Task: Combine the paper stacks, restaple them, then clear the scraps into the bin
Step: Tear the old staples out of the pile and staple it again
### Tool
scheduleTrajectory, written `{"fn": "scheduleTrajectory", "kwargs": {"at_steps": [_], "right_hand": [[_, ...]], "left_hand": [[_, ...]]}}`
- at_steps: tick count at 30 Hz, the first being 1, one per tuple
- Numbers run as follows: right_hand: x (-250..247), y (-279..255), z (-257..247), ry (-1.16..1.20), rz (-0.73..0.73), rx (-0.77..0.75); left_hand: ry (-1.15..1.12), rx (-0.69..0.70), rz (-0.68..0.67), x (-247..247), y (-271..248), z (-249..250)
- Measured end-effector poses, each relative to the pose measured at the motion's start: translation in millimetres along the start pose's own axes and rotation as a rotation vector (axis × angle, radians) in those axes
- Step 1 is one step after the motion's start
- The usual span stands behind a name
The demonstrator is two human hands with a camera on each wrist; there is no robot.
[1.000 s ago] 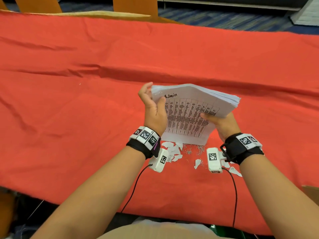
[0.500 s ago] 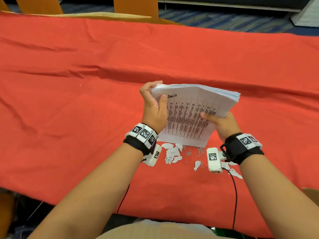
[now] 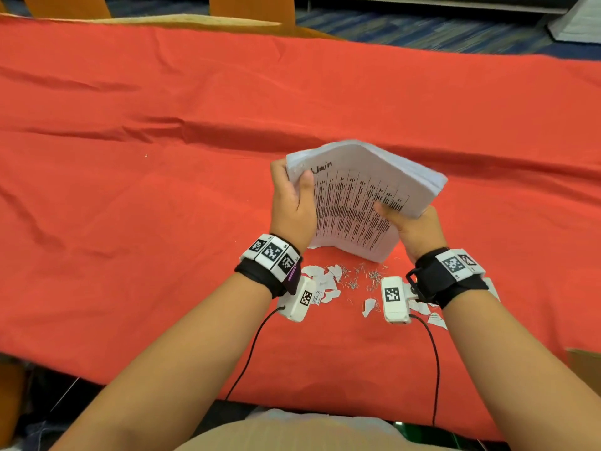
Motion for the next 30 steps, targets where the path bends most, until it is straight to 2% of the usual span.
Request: {"fn": "scheduleTrajectory", "kwargs": {"at_steps": [6,11,14,17,20,24,28,30], "right_hand": [[-2.7,4.8,32.6,-0.062,-0.021,0.126],[-3.5,12.2,24.2,-0.058,0.007,0.102],[-12.6,14.7,22.5,-0.069,0.013,0.106],[-30.1,5.9,29.5,-0.090,0.051,0.143],[-42.5,-7.2,43.4,0.089,0.077,0.231],[-26.0,-10.2,48.8,0.482,0.024,0.265],[-14.9,-7.9,33.6,0.526,-0.009,0.252],[-19.5,-6.7,27.9,0.501,0.020,0.239]], "left_hand": [[0.003,-0.131,-0.078,9.6,-9.6,-36.0],[0.012,-0.139,-0.044,12.5,7.0,-28.1],[-0.039,-0.096,0.028,4.1,23.9,-8.5],[-0.199,-0.063,0.198,-20.0,44.8,7.7],[-0.378,-0.082,0.310,-33.8,60.0,12.2],[-0.514,-0.193,0.341,-22.3,56.7,6.6],[-0.597,-0.353,0.339,-11.5,34.0,-22.4],[-0.620,-0.516,0.387,-13.3,17.1,-54.2]]}}
Point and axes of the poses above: each hand's wrist, its own y-axis towards the middle knuckle, its own x-axis out of the palm, z = x × y, the point moved 9 cm from there along y, towards the middle knuckle, and after that the axes turned 6 degrees about x, right-handed, at the moved point
